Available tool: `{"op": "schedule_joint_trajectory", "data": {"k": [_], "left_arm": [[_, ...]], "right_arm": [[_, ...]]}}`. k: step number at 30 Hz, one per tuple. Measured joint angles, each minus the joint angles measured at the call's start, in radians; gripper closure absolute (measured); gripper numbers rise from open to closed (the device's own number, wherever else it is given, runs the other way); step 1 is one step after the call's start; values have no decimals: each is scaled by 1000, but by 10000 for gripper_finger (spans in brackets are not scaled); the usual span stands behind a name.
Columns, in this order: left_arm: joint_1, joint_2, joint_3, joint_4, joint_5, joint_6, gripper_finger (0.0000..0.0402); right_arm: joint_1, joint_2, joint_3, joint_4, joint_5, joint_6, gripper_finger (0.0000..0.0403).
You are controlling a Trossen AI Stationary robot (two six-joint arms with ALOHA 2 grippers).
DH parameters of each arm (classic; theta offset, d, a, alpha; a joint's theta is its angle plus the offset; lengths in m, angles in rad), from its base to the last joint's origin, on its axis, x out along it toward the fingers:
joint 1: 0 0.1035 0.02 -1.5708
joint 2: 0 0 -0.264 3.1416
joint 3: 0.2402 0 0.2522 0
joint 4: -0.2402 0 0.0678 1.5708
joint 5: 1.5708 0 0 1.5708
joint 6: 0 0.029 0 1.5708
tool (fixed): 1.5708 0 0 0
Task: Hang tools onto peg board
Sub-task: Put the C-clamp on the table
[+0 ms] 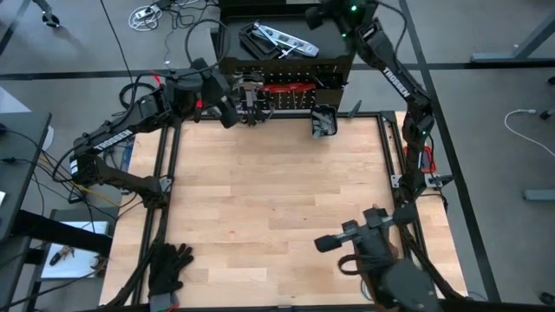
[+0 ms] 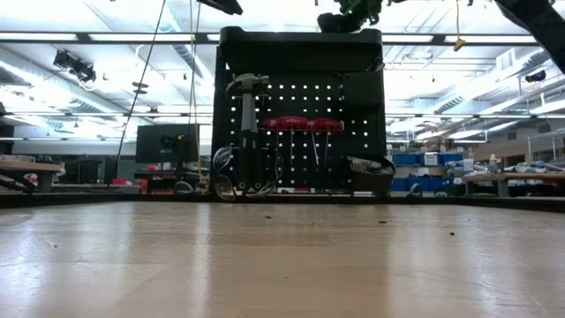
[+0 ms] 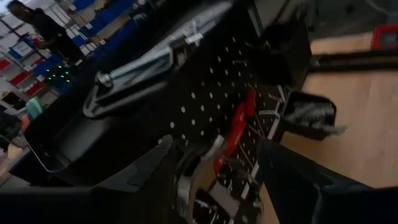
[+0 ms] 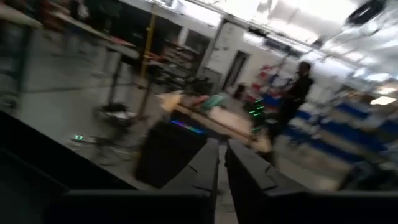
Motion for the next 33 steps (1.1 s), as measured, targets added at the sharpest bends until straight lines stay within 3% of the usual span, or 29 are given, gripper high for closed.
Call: {"op": "schedule_joint_trajectory", "data": {"k": [6,10,13,23,28,33], "left_arm": [[-2,22,0,75,1,-24,178],[-7,31,0,61,3,-30,178],[-15,37,0,60,5,-30,178],[-15,41,0,44,4,-8,178],[-15,52,0,22,133,35,178],[-16,96,0,40,154,98,178]], "right_arm": [[58,43,0,5,201,-207,394],[76,88,0,63,345,-386,392],[86,101,2,77,367,-464,382],[101,96,45,-127,91,-266,395],[85,74,40,-173,-83,-125,393],[71,72,39,-184,-182,-44,394]]}}
